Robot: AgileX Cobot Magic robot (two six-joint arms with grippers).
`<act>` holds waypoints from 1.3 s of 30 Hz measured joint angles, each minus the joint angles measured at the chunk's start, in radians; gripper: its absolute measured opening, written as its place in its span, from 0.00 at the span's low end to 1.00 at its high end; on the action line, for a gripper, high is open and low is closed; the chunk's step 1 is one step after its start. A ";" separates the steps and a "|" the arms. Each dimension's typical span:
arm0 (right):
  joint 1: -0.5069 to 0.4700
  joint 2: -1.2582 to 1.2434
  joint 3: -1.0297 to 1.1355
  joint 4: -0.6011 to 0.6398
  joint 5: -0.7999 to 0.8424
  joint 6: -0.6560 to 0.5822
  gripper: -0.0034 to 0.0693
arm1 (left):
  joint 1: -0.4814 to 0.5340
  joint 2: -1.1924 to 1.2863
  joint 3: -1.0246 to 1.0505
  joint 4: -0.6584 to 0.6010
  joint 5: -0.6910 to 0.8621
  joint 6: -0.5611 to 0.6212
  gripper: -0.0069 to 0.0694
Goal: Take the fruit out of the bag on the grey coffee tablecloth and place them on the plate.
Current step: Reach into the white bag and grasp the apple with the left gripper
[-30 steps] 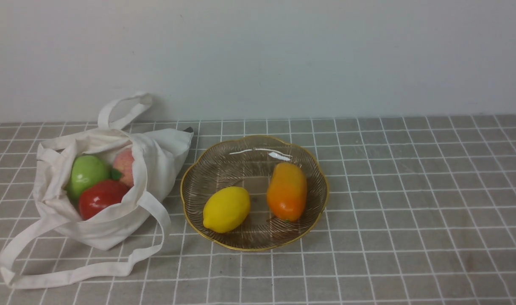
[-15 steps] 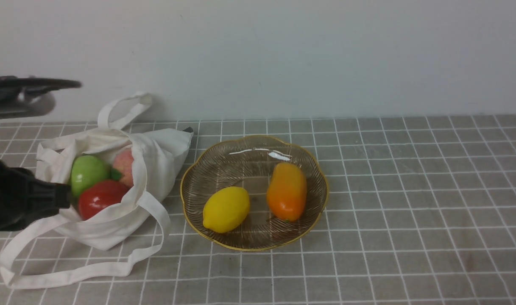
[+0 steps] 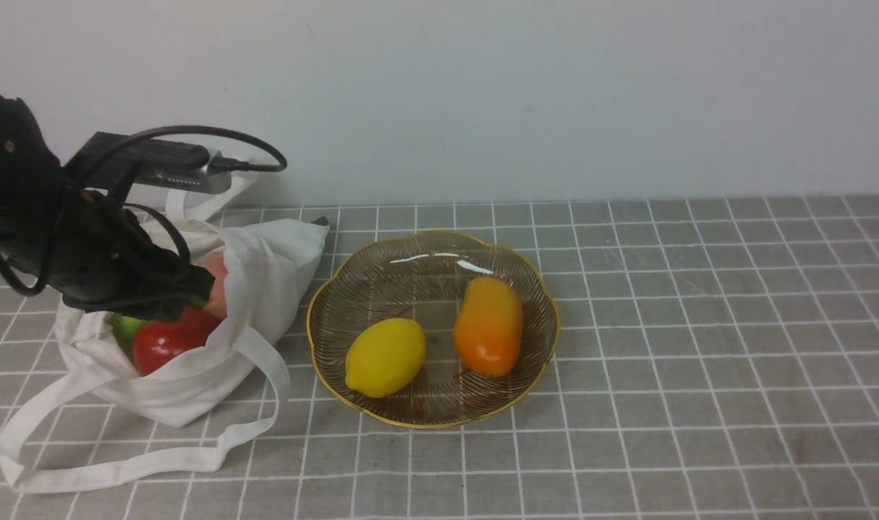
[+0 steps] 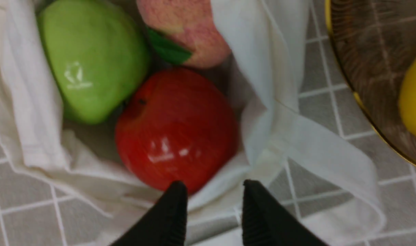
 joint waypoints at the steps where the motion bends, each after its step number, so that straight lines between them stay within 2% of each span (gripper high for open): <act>1: 0.000 0.000 0.000 0.000 0.000 0.000 0.03 | 0.000 0.021 -0.006 0.014 -0.023 -0.014 0.54; 7: 0.000 0.000 0.000 0.000 0.000 0.000 0.03 | 0.000 0.089 -0.016 0.055 -0.126 -0.050 0.83; 10: 0.000 0.000 0.000 0.000 0.000 0.000 0.03 | 0.000 0.122 -0.016 0.056 -0.141 -0.051 0.88; 21: 0.000 0.000 0.000 0.000 0.000 0.000 0.03 | 0.000 0.202 -0.020 0.101 -0.101 -0.053 0.88; 27: 0.000 0.000 0.000 0.000 0.000 0.000 0.03 | 0.000 0.208 -0.025 0.109 -0.092 -0.072 0.82; 39: 0.000 0.000 0.000 0.000 0.000 0.000 0.03 | 0.000 0.130 -0.024 0.098 0.059 -0.140 0.76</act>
